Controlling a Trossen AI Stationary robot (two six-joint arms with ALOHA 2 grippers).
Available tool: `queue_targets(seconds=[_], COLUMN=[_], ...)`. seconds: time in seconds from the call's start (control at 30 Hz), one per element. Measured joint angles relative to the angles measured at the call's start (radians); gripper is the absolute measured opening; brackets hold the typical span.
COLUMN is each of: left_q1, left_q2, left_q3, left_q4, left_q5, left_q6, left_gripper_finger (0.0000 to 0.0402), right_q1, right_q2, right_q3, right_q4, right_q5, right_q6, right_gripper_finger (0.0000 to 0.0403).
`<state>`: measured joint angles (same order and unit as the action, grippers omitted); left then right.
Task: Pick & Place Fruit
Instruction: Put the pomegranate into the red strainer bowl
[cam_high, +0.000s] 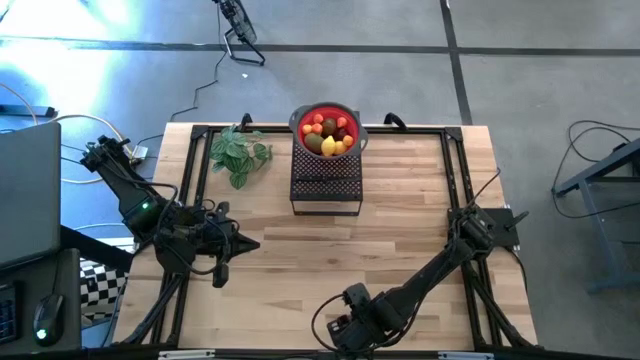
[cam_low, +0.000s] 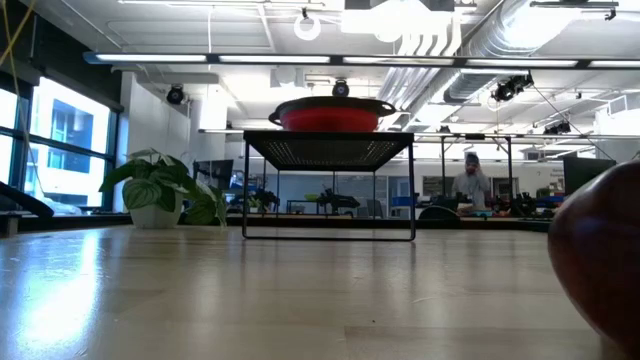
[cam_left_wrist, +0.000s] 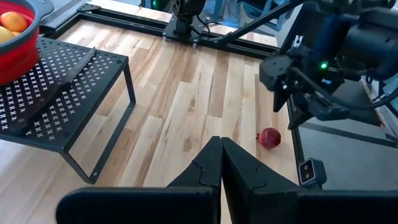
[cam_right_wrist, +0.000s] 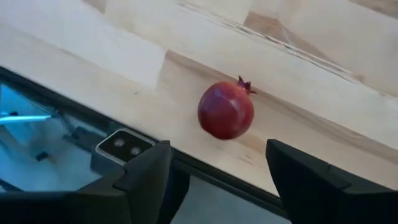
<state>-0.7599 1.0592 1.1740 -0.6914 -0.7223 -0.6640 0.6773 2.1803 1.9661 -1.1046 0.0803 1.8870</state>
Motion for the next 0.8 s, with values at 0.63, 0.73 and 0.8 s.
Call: queue_targets(seconds=[0.63, 0.73, 0.8], left_q1=[0.000, 0.000, 0.000], left_q2=[0.000, 0.000, 0.000], left_q3=[0.000, 0.000, 0.000], left_q4=[-0.018, -0.025, -0.026], left_q5=[0.000, -0.001, -0.001], left_q6=[0.000, 0.000, 0.000], left_gripper_finger=[0.0000, 0.0000, 0.0000], right_q1=[-0.002, -0.006, -0.011], right_q2=[-0.001, -0.001, -0.001], right_q3=[-0.208, -0.207, -0.207], right_q4=[0.245, 0.250, 0.247], right_q5=[-0.003, -0.002, 0.005], right_q6=[0.032, 0.031, 0.030], right_gripper_finger=[0.0256, 0.0256, 0.0256])
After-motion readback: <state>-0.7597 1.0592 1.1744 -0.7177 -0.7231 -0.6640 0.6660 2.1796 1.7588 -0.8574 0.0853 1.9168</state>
